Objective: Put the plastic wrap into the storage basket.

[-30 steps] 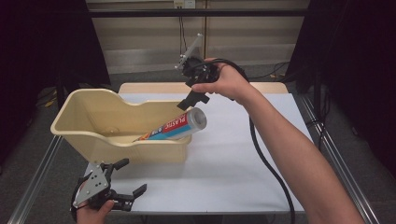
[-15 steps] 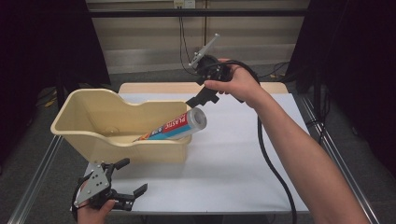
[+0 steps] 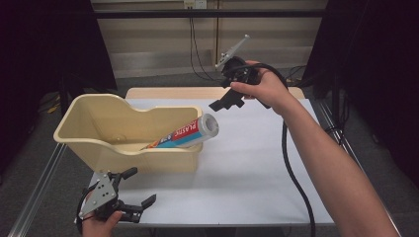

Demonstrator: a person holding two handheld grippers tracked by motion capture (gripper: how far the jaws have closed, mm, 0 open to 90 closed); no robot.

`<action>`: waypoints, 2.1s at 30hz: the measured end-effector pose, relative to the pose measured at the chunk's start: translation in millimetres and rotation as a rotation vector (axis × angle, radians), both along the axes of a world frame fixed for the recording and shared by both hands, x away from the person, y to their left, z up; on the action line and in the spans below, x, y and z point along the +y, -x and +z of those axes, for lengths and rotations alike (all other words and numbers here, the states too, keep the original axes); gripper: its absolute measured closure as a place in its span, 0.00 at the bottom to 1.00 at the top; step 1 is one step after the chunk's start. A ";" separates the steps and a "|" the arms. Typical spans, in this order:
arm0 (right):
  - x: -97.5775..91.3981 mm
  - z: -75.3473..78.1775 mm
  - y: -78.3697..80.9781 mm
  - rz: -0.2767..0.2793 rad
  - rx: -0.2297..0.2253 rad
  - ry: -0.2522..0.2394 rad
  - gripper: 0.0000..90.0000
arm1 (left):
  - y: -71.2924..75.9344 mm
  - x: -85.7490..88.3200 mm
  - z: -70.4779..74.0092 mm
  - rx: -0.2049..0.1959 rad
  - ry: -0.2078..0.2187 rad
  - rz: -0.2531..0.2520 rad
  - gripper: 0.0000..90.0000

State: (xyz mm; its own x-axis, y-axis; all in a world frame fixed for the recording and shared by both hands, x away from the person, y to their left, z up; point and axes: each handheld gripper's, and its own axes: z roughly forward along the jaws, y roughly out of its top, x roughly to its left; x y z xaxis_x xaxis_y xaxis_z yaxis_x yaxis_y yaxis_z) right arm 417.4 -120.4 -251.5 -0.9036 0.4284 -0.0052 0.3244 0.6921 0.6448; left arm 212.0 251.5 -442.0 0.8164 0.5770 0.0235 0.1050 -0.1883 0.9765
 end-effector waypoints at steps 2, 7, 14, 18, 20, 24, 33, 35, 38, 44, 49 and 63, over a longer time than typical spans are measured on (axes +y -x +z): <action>-8.1 -2.4 1.1 -0.010 -0.007 -0.009 0.08 | 0.4 -0.2 0.1 -0.001 -0.003 0.002 0.02; -18.4 -6.5 4.6 -0.020 -0.010 -0.018 0.08 | 0.4 -0.2 0.2 -0.002 -0.003 0.002 0.02; -38.0 -12.0 14.9 -0.038 -0.026 -0.055 0.08 | -0.1 -0.3 0.3 -0.001 -0.007 0.002 0.02; -46.4 -14.5 18.1 -0.054 -0.033 -0.069 0.08 | -0.4 -0.6 0.3 0.000 -0.008 -0.006 0.02; -51.2 -17.2 20.8 -0.062 -0.033 -0.068 0.08 | -0.5 -0.6 0.2 0.001 -0.009 -0.006 0.02; -62.7 -23.7 27.1 -0.076 -0.039 -0.086 0.08 | -0.8 -0.4 0.2 -0.001 -0.017 -0.008 0.02; -80.0 -34.1 36.8 -0.106 -0.046 -0.113 0.08 | -0.5 -2.4 -0.5 0.003 -0.009 -0.004 0.02; -85.6 -38.9 40.8 -0.118 -0.053 -0.116 0.08 | -0.5 -2.5 -0.6 0.004 -0.006 -0.004 0.02; -88.6 -41.7 44.4 -0.117 -0.058 -0.116 0.08 | -0.7 -2.5 -0.7 0.004 -0.007 -0.004 0.02; -103.2 -54.4 56.4 -0.141 -0.071 -0.141 0.08 | -0.8 -3.1 -0.7 0.004 -0.010 -0.001 0.02; -116.6 -64.0 64.6 -0.171 -0.075 -0.158 0.08 | -1.1 -3.3 -0.8 0.005 -0.010 -0.005 0.02; -148.7 -95.6 91.0 -0.230 -0.098 -0.240 0.08 | -1.3 -4.1 -0.9 0.007 -0.012 -0.010 0.02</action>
State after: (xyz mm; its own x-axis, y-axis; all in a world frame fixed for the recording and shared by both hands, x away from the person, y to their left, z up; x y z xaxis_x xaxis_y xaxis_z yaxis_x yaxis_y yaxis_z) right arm 326.4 -269.0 -347.1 -0.7835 0.6203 0.0383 0.3825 0.4327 0.8163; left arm 213.3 247.3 -442.8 0.8221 0.5687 0.0248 0.1099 -0.2014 0.9733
